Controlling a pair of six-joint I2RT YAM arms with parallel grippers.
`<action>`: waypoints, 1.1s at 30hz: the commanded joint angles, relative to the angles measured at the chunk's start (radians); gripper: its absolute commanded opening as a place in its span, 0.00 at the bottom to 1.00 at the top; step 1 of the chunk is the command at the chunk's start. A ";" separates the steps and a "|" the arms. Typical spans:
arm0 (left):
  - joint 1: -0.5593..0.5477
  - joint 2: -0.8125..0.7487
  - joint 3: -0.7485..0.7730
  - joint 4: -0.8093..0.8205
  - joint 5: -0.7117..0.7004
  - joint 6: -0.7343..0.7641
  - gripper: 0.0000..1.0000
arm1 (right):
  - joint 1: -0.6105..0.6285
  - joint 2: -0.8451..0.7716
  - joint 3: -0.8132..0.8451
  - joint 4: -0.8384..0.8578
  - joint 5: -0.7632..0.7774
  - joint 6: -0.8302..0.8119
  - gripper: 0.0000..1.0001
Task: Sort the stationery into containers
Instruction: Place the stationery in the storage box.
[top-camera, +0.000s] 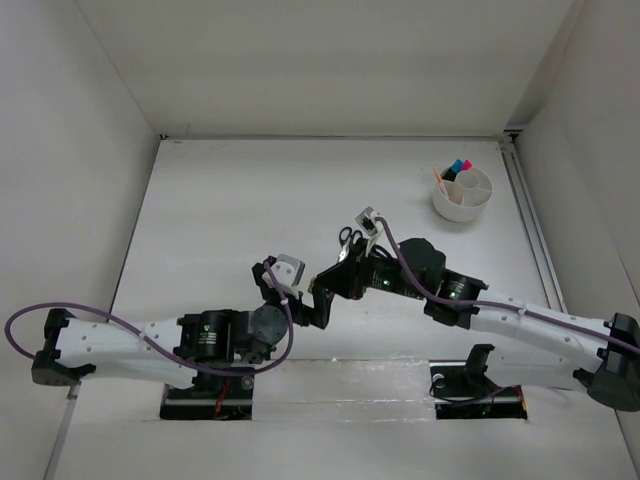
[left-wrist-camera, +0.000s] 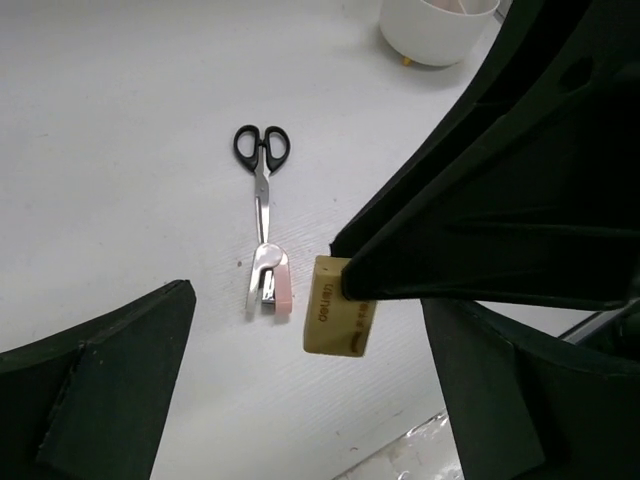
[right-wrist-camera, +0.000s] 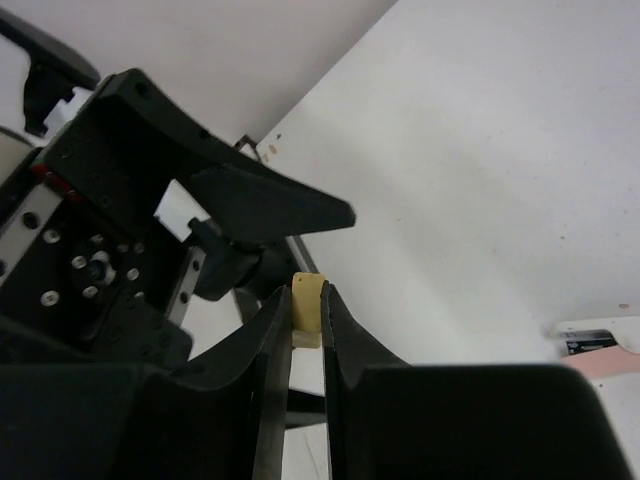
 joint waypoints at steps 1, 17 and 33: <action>0.010 -0.029 0.014 0.073 0.016 0.007 0.95 | 0.007 0.038 0.005 0.038 0.130 -0.013 0.00; 0.010 0.057 0.065 -0.236 -0.090 -0.346 1.00 | -0.664 0.209 0.126 0.255 -0.111 -0.431 0.00; 0.010 -0.045 0.011 -0.347 -0.131 -0.516 1.00 | -1.305 0.517 0.385 0.307 -0.552 -0.519 0.00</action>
